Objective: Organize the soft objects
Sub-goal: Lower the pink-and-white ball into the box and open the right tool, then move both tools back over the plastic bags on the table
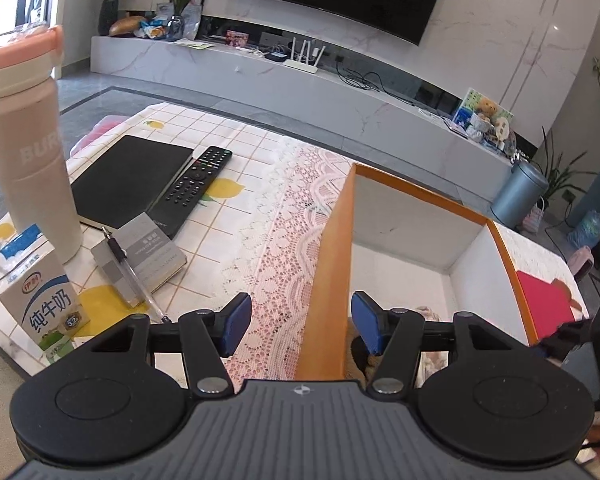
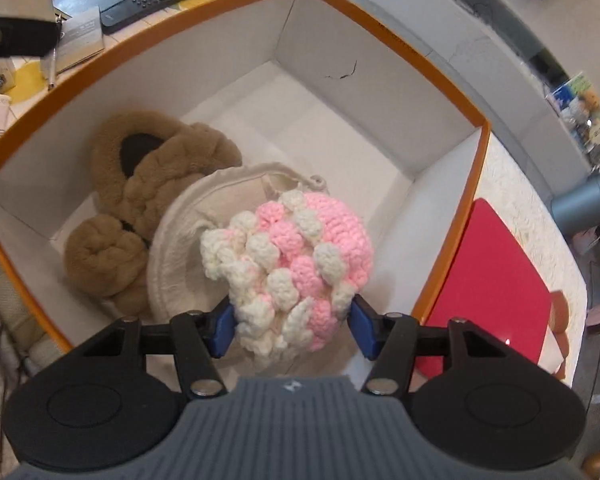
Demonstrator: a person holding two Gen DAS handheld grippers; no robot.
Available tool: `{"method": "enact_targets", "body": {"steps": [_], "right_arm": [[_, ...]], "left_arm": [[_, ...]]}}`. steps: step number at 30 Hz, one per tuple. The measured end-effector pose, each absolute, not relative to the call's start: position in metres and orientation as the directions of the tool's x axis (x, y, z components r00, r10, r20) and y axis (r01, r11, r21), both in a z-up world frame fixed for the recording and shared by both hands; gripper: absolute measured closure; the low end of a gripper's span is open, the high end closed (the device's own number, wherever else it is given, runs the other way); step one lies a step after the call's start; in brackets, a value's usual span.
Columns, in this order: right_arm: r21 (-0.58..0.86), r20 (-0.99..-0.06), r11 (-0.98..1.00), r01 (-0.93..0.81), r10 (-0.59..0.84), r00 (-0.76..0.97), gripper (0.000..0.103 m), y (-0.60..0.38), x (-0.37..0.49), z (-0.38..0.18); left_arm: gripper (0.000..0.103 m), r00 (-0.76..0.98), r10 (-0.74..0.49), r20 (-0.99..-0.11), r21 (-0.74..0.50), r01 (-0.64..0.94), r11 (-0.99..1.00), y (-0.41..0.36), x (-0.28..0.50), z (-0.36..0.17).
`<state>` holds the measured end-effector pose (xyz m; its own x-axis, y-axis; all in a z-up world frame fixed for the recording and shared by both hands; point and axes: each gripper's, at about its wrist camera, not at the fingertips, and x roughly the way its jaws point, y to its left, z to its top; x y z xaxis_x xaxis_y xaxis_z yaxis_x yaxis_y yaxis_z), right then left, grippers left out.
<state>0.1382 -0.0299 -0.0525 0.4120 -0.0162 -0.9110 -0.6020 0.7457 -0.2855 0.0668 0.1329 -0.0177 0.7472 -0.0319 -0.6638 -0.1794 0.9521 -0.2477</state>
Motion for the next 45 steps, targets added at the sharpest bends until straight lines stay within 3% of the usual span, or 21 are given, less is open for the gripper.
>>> {"method": "enact_targets", "body": {"steps": [2,4,6,8,19,29,39,45], "right_arm": [[-0.295,-0.906,0.741,-0.604,-0.016,0.422,0.039,-0.029,0.137,-0.047],[-0.332,-0.885,0.728,-0.599,-0.019,0.466,0.029,-0.028,0.134,-0.041],[-0.364,-0.865,0.701,-0.613,-0.011,0.501,0.025,-0.034,0.129,-0.035],[-0.386,-0.849,0.678,-0.626,0.005,0.529,0.009,-0.035,0.124,-0.025],[-0.38,-0.777,0.71,-0.593,0.104,0.621,0.008,-0.042,0.115,0.003],[-0.238,-0.737,0.826,-0.51,0.188,0.649,0.008,-0.062,0.117,0.016],[-0.118,-0.569,0.925,-0.36,0.235,0.788,0.007,-0.121,0.106,0.048],[-0.135,-0.482,0.963,-0.233,0.142,0.865,0.006,-0.181,0.106,0.057]], "left_arm": [[0.035,0.752,-0.034,-0.659,-0.249,-0.175,0.953,0.132,0.066,-0.017],[0.034,0.757,-0.038,-0.653,-0.264,-0.18,0.948,0.135,0.064,-0.017],[0.033,0.754,-0.041,-0.655,-0.282,-0.194,0.94,0.137,0.065,-0.017],[0.033,0.747,-0.032,-0.665,-0.278,-0.207,0.938,0.137,0.066,-0.019],[0.033,0.741,-0.022,-0.671,-0.233,-0.183,0.955,0.125,0.063,-0.013],[0.033,0.772,-0.045,-0.634,-0.247,-0.147,0.958,0.107,0.048,0.013],[0.032,0.824,-0.089,-0.559,-0.252,-0.066,0.965,0.064,0.037,0.036],[0.032,0.844,-0.082,-0.529,-0.177,-0.016,0.984,0.028,0.034,0.037]]}}
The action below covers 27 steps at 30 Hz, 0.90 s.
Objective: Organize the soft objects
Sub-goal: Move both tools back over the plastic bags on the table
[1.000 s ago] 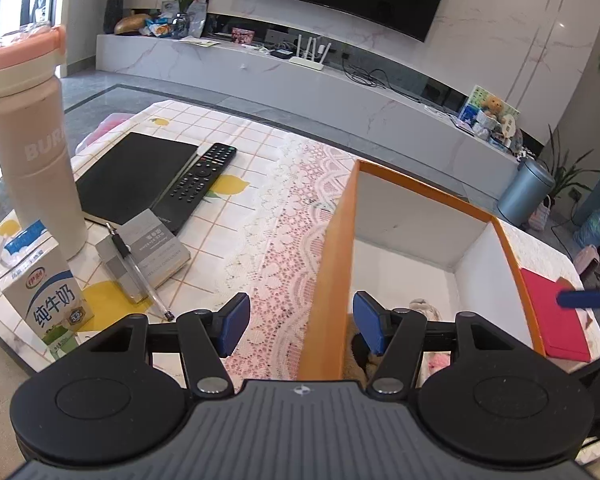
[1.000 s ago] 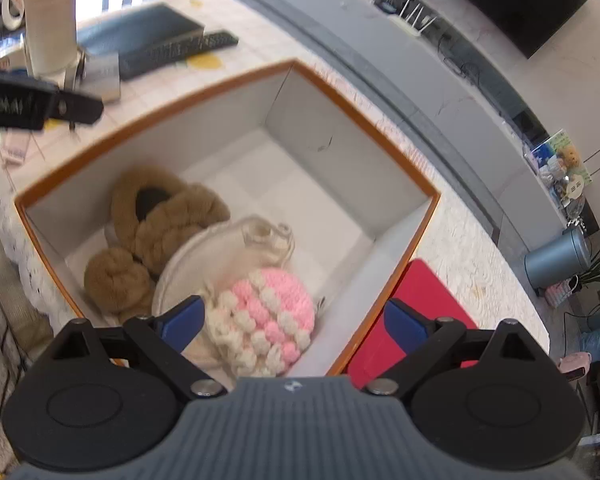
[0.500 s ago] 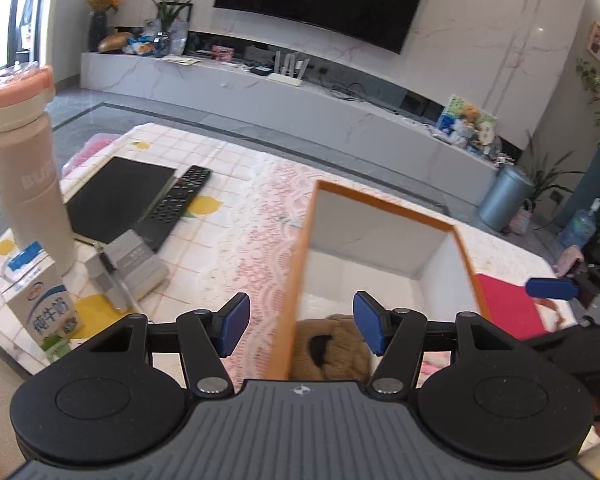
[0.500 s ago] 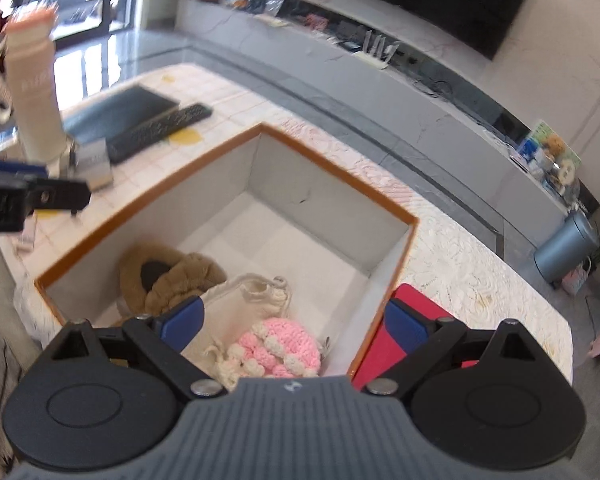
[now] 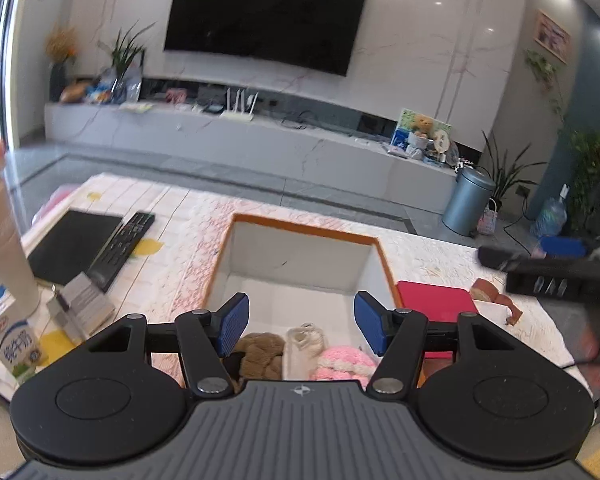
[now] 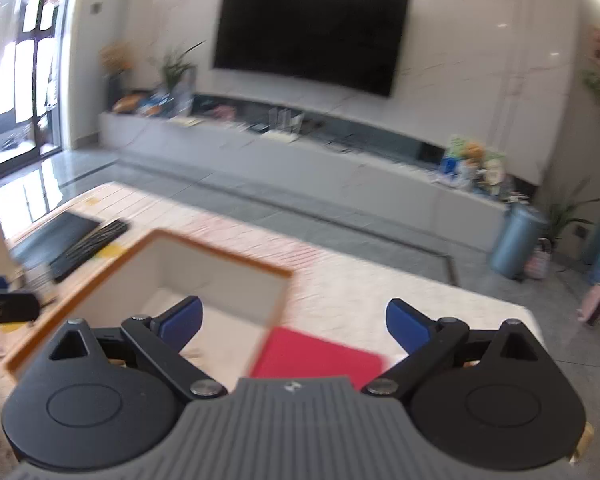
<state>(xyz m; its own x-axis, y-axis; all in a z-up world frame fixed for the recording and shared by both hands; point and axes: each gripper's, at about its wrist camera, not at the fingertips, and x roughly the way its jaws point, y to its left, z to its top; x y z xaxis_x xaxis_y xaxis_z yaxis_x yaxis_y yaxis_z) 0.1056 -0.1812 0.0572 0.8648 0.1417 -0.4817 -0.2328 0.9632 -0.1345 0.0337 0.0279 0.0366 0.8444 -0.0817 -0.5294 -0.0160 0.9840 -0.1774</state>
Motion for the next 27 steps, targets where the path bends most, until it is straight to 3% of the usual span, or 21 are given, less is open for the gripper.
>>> {"method": "enact_targets", "body": {"steps": [8,12,16,20,27], "right_arm": [[-0.085,-0.342,0.983,0.165,-0.184,0.922,0.003,-0.304,0.102,0.047],[-0.043,-0.408,0.959,0.279,-0.272,0.871,0.003,-0.366,0.11,0.018],[-0.024,-0.492,0.946,0.324,-0.293,0.82,0.003,-0.407,0.114,-0.01],[0.087,-0.553,0.917,0.389,-0.28,0.784,0.003,-0.44,0.108,-0.026],[0.159,-0.55,0.9,0.406,-0.261,0.793,0.003,-0.458,0.099,-0.031]], "left_arm": [[0.032,0.85,-0.149,-0.505,-0.155,0.081,0.985,-0.039,0.037,0.038],[0.032,0.852,-0.166,-0.497,-0.129,0.117,0.985,-0.084,0.046,0.041],[0.031,0.84,-0.216,-0.497,-0.098,0.193,0.976,-0.131,0.057,0.034],[0.031,0.845,-0.227,-0.485,-0.018,0.249,0.968,-0.178,0.063,0.018],[0.031,0.832,-0.178,-0.525,0.029,0.226,0.974,-0.24,0.078,-0.037]]}}
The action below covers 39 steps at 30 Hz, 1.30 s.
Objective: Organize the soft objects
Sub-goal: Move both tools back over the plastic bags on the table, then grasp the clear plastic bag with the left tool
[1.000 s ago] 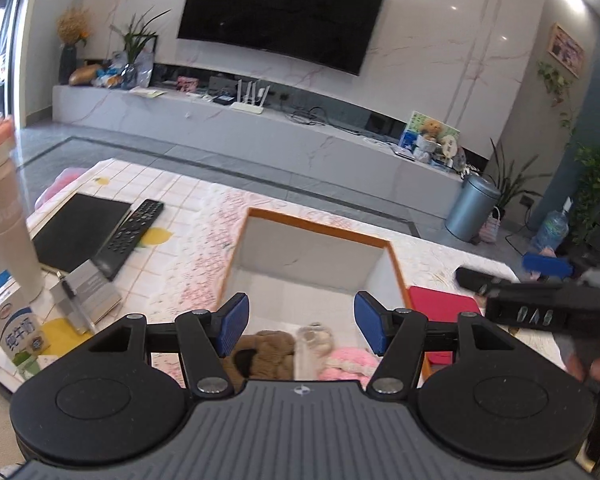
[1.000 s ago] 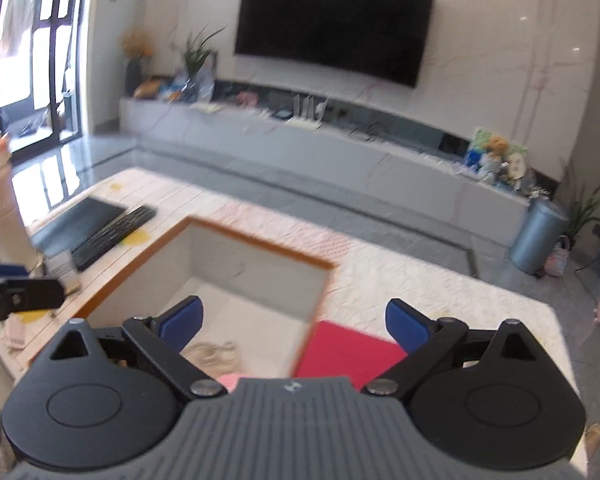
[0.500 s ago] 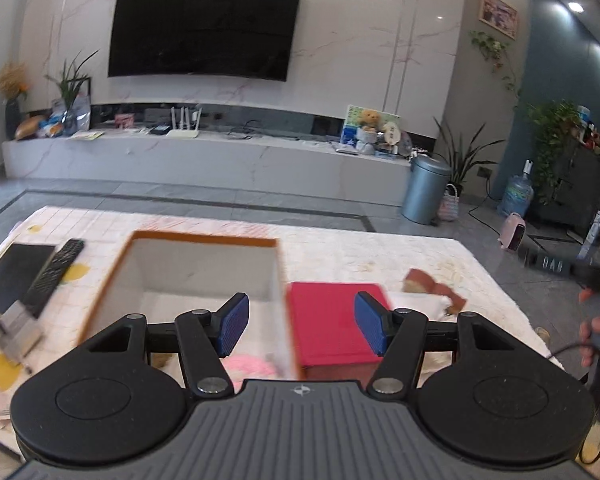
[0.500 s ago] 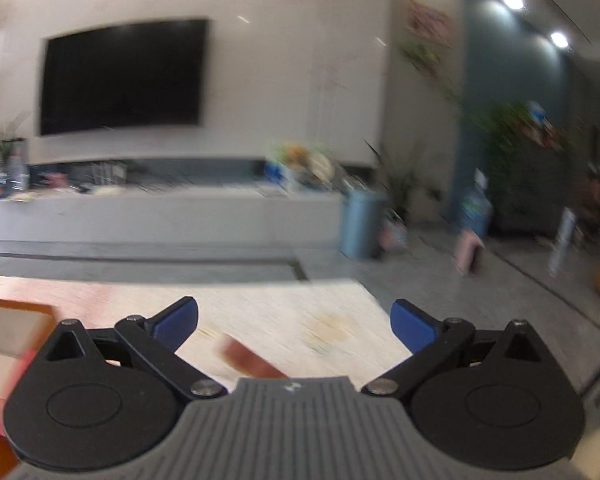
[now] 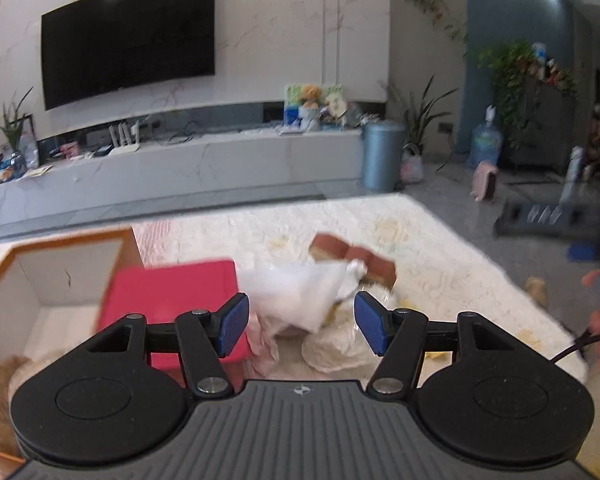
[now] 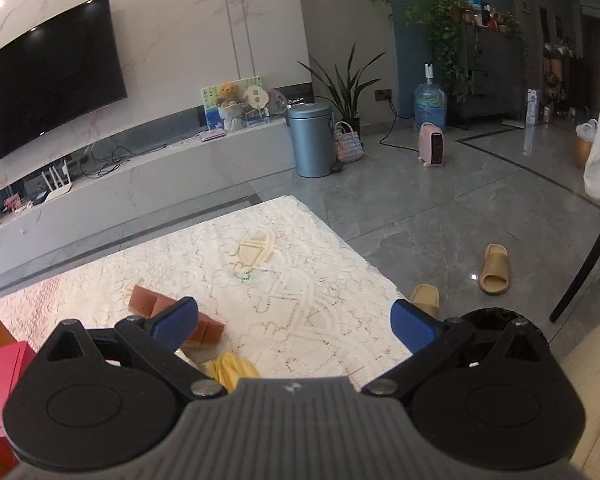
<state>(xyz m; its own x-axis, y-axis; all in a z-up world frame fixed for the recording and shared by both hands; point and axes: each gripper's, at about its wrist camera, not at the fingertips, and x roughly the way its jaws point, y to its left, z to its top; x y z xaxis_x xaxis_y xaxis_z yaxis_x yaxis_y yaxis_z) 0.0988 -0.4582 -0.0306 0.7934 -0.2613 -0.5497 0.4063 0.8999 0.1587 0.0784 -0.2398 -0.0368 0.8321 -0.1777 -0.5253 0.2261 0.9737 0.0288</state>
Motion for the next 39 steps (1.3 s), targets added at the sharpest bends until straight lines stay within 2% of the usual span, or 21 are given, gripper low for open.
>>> {"method": "enact_targets", "body": {"steps": [4,6,9,12,16,20,23,25,27,28,30,32,39], "right_arm": [[0.199,-0.583,0.875,0.442,-0.257,0.771,0.003,-0.465,0.104,-0.04],[0.219,-0.582,0.882,0.417,-0.225,0.782,0.003,-0.466,0.108,-0.047],[0.188,-0.606,0.9,0.393,-0.208,0.767,0.003,-0.462,0.118,-0.055],[0.157,-0.637,0.902,0.403,-0.219,0.739,0.003,-0.458,0.125,-0.063],[0.206,-0.663,0.89,0.406,-0.178,0.727,0.003,-0.46,0.135,-0.076],[0.286,-0.718,0.873,0.395,-0.077,0.692,0.003,-0.462,0.148,-0.098],[0.265,-0.728,0.873,0.409,-0.097,0.679,0.003,-0.463,0.152,-0.102],[0.247,-0.729,0.874,0.42,-0.117,0.674,0.003,-0.464,0.153,-0.103],[0.242,-0.74,0.87,0.43,-0.121,0.661,0.003,-0.466,0.154,-0.106],[0.243,-0.744,0.869,0.431,-0.118,0.658,0.003,-0.467,0.154,-0.107],[0.239,-0.749,0.871,0.43,-0.117,0.653,0.003,-0.468,0.154,-0.109],[0.224,-0.751,0.871,0.438,-0.132,0.647,0.003,-0.469,0.153,-0.11],[0.181,-0.759,0.897,0.403,-0.132,0.637,0.003,-0.461,0.158,-0.11]], "left_arm": [[0.033,0.803,-0.148,-0.578,0.093,0.245,0.965,-0.262,0.085,-0.065],[0.033,0.816,-0.156,-0.557,0.12,0.265,0.957,-0.268,0.084,-0.075],[0.038,0.845,-0.132,-0.518,0.23,0.286,0.93,-0.288,0.087,-0.088],[0.038,0.883,-0.086,-0.462,0.317,0.255,0.914,-0.3,0.093,-0.095],[0.038,0.886,-0.052,-0.46,0.317,0.218,0.923,-0.305,0.109,-0.099],[0.041,0.889,-0.008,-0.459,0.331,0.179,0.927,-0.307,0.12,-0.104],[0.042,0.892,0.01,-0.452,0.349,0.166,0.922,-0.309,0.122,-0.107],[0.049,0.893,0.048,-0.447,0.39,0.146,0.909,-0.312,0.125,-0.112],[0.064,0.883,0.084,-0.461,0.404,0.124,0.906,-0.312,0.128,-0.114],[0.067,0.881,0.086,-0.465,0.387,0.115,0.915,-0.31,0.128,-0.113],[0.085,0.873,0.079,-0.481,0.356,0.113,0.928,-0.306,0.126,-0.108],[0.096,0.859,0.074,-0.507,0.342,0.122,0.932,-0.301,0.125,-0.103],[0.098,0.831,0.009,-0.556,0.246,0.155,0.957,-0.279,0.101,-0.086]]}}
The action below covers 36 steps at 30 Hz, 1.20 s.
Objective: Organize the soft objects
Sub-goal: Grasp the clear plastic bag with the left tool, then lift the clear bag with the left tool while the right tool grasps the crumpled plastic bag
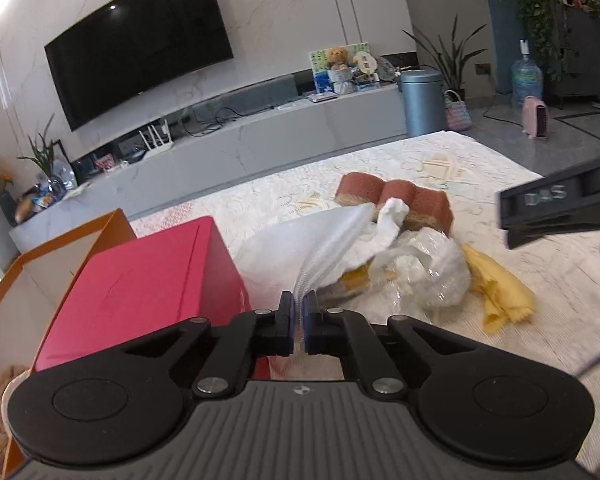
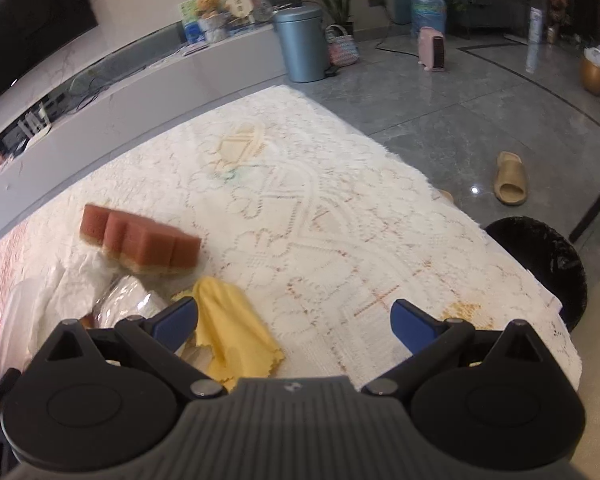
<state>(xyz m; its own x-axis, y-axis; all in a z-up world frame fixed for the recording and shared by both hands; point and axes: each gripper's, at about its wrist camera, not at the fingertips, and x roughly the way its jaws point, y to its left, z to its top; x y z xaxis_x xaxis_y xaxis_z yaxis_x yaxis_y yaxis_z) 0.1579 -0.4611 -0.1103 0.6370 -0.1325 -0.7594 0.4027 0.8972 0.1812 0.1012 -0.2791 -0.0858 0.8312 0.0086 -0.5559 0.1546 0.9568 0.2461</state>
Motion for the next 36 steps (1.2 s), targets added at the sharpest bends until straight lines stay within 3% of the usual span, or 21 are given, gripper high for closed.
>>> {"method": "enact_targets", "body": {"steps": [6,13,16,17,18,20,23,28,31,36], "right_arm": [[0.194,-0.76,0.932,0.307,-0.056,0.648,0.003,-0.444,0.16,-0.106],[0.16,-0.757,0.922,0.353,-0.115,0.643,0.003,-0.449,0.147,-0.097],[0.16,-0.762,0.92,0.357,-0.114,0.637,0.003,-0.45,0.145,-0.099],[0.155,-0.765,0.921,0.356,-0.116,0.633,0.003,-0.449,0.145,-0.099],[0.148,-0.768,0.924,0.354,-0.118,0.63,0.003,-0.448,0.146,-0.099],[0.13,-0.771,0.931,0.343,-0.122,0.624,0.003,-0.446,0.148,-0.101],[0.083,-0.779,0.938,0.335,-0.149,0.609,0.003,-0.442,0.154,-0.105],[0.051,-0.788,0.943,0.328,-0.164,0.594,0.003,-0.442,0.157,-0.108],[0.042,-0.78,0.942,0.334,-0.178,0.6,0.003,-0.444,0.152,-0.105],[0.161,-0.771,0.928,0.336,-0.094,0.629,0.003,-0.453,0.148,-0.102]], "left_arm": [[0.097,0.748,-0.063,-0.661,0.133,0.199,0.971,-0.256,0.08,-0.082],[0.091,0.619,-0.168,-0.767,0.021,0.286,0.958,-0.236,0.064,-0.108],[0.069,0.624,-0.195,-0.757,-0.015,0.281,0.96,-0.235,0.067,-0.114],[0.045,0.631,-0.222,-0.744,-0.038,0.291,0.956,-0.235,0.067,-0.114],[0.029,0.63,-0.255,-0.733,-0.055,0.32,0.946,-0.237,0.066,-0.112],[0.028,0.628,-0.324,-0.708,-0.08,0.384,0.92,-0.241,0.062,-0.106],[0.019,0.634,-0.38,-0.674,-0.108,0.424,0.899,-0.245,0.059,-0.099],[0.015,0.71,-0.273,-0.649,-0.125,0.255,0.959,-0.252,0.073,-0.096],[0.015,0.689,-0.154,-0.708,-0.163,0.053,0.985,-0.252,0.093,-0.102],[0.015,0.687,-0.085,-0.721,-0.21,-0.1,0.972,-0.249,0.107,-0.109]]}}
